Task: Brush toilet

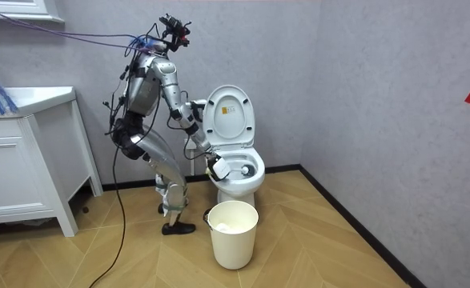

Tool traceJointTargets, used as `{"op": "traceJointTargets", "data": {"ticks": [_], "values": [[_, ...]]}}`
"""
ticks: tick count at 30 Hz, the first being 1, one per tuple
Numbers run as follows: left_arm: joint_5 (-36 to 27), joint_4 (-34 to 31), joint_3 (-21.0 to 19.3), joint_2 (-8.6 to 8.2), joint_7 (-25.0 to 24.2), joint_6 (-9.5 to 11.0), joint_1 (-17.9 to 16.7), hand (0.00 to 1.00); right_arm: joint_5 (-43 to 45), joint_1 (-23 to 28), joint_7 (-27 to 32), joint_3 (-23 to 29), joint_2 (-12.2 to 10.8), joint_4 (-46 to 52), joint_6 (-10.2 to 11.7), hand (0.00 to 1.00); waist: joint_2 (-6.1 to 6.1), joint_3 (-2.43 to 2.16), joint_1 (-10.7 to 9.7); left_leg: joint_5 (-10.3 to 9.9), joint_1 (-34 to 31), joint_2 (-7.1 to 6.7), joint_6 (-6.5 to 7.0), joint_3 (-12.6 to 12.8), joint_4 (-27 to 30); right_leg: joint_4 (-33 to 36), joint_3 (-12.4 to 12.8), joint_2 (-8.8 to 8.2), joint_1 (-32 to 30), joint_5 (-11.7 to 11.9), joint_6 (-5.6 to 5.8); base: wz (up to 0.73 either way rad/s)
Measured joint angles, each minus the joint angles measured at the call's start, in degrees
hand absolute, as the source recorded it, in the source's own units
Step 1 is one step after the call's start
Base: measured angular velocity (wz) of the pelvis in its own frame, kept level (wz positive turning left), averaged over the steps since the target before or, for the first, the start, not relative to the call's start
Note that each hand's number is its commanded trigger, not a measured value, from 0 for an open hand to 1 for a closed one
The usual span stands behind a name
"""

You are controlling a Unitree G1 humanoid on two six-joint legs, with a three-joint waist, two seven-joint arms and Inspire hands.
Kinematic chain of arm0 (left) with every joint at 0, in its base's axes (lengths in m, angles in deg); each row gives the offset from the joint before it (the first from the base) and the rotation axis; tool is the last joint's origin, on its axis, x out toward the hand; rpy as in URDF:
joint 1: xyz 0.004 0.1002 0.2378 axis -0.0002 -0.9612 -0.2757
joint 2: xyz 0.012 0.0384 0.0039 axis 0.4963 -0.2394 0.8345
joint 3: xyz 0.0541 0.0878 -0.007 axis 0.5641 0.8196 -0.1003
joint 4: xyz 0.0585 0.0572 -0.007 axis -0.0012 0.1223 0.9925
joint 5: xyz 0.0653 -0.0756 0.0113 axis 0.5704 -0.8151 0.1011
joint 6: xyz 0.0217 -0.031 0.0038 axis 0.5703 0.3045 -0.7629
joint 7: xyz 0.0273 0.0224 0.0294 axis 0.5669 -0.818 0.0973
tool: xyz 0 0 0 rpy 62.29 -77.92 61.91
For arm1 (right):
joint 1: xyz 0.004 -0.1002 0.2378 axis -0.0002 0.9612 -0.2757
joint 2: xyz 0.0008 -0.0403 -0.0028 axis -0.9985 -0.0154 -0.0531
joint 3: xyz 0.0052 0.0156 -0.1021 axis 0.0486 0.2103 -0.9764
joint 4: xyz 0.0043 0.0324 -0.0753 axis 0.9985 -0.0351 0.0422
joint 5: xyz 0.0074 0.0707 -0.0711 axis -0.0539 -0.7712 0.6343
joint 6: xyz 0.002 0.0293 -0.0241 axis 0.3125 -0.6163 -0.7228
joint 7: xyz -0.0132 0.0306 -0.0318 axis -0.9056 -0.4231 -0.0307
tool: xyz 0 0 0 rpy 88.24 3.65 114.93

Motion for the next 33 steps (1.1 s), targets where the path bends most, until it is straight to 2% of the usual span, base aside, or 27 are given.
{"op": "traceJointTargets", "data": {"ticks": [7,10,13,15,18,21,26,28,31,33], "values": [[0.5,0.1,0.1,-0.35,0.4,-0.1,0.7,0.0,0.1,0.0,0.1,1.9,-0.8,-0.1,0.0,1.0,0.01,-0.01,-1.6,0.8,-0.8,-0.82,0.98,0.0,0.3,-0.2,0.6,0.01,-0.4,0.9,0.53,0.05],[2.2,0.1,0.1,-0.53,-0.5,-0.6,0.8,0.0,7.3,0.0,0.5,2.9,-1.6,-0.2,0.0,1.0,0.08,-0.04,-1.7,1.2,-0.5,-1.12,1.11,0.1,0.4,-0.2,0.6,-0.38,-0.1,1.2,0.86,0.0],[3.6,0.2,0.2,-0.78,-2.1,-1.3,1.0,0.0,20.1,0.0,0.8,2.9,-1.8,-0.2,1.2,1.0,0.06,-0.01,-1.7,1.3,0.1,-1.17,1.39,0.3,0.4,-0.3,0.6,-0.43,0.6,1.4,1.29,-0.01],[3.7,0.2,0.2,-1.06,-3.8,-1.4,1.2,0.0,32.1,-0.2,0.8,1.6,-1.9,0.0,2.1,1.0,0.26,0.01,-0.4,1.1,0.9,-0.68,1.46,0.1,0.2,-1.3,0.5,0.38,1.6,1.6,1.05,-0.15],[3.3,0.2,0.3,-1.57,-5.1,-1.3,1.3,0.0,43.8,-0.4,0.5,-1.8,-1.0,0.2,1.6,1.0,0.78,0.17,0.8,0.6,1.5,0.2,1.48,0.1,0.3,-2.4,0.3,1.24,2.5,1.8,0.89,-0.13],[3.0,0.1,0.2,-1.39,-6.2,-0.9,1.4,0.0,52.3,-0.4,-1.3,-5.1,0.2,0.4,0.8,1.0,0.88,0.11,2.2,0.4,1.6,0.96,1.01,0.2,0.2,-3.2,0.3,2.14,2.8,2.2,0.66,-0.15],[2.6,-0.1,0.2,-1.28,-9.3,-0.2,0.7,0.0,57.1,1.9,-3.5,-5.2,2.1,5.3,-0.9,1.0,1.29,0.03,3.8,-0.4,4.0,2.2,-0.02,0.1,-0.1,-4.5,0.1,3.38,5.2,2.1,0.33,-0.1],[2.5,-0.1,0.1,-1.26,-10.4,-0.2,-0.2,0.0,59.1,3.4,-4.0,-5.2,2.3,7.0,-0.9,1.0,1.51,-0.08,3.8,-0.8,5.4,2.52,-0.36,0.0,-0.6,-5.1,0.1,3.61,6.7,1.8,0.27,-0.04],[2.5,-0.1,-1.1,-1.2,-12.0,0.8,-2.4,0.0,63.4,6.6,-4.3,-5.0,3.2,9.5,-0.9,1.0,2.06,-0.49,3.5,-1.2,7.9,3.1,-0.7,-0.1,-2.1,-7.2,-0.8,4.14,9.4,1.8,-0.02,-0.04],[2.6,-0.1,-1.1,-1.12,-13.4,1.3,-3.8,0.0,65.5,9.8,-4.4,-4.8,3.5,10.3,-0.8,1.0,2.01,-0.59,2.6,-1.4,10.6,2.9,-0.47,0.1,-3.0,-7.2,-1.1,3.64,12.0,1.0,-0.56,0.11]]}}
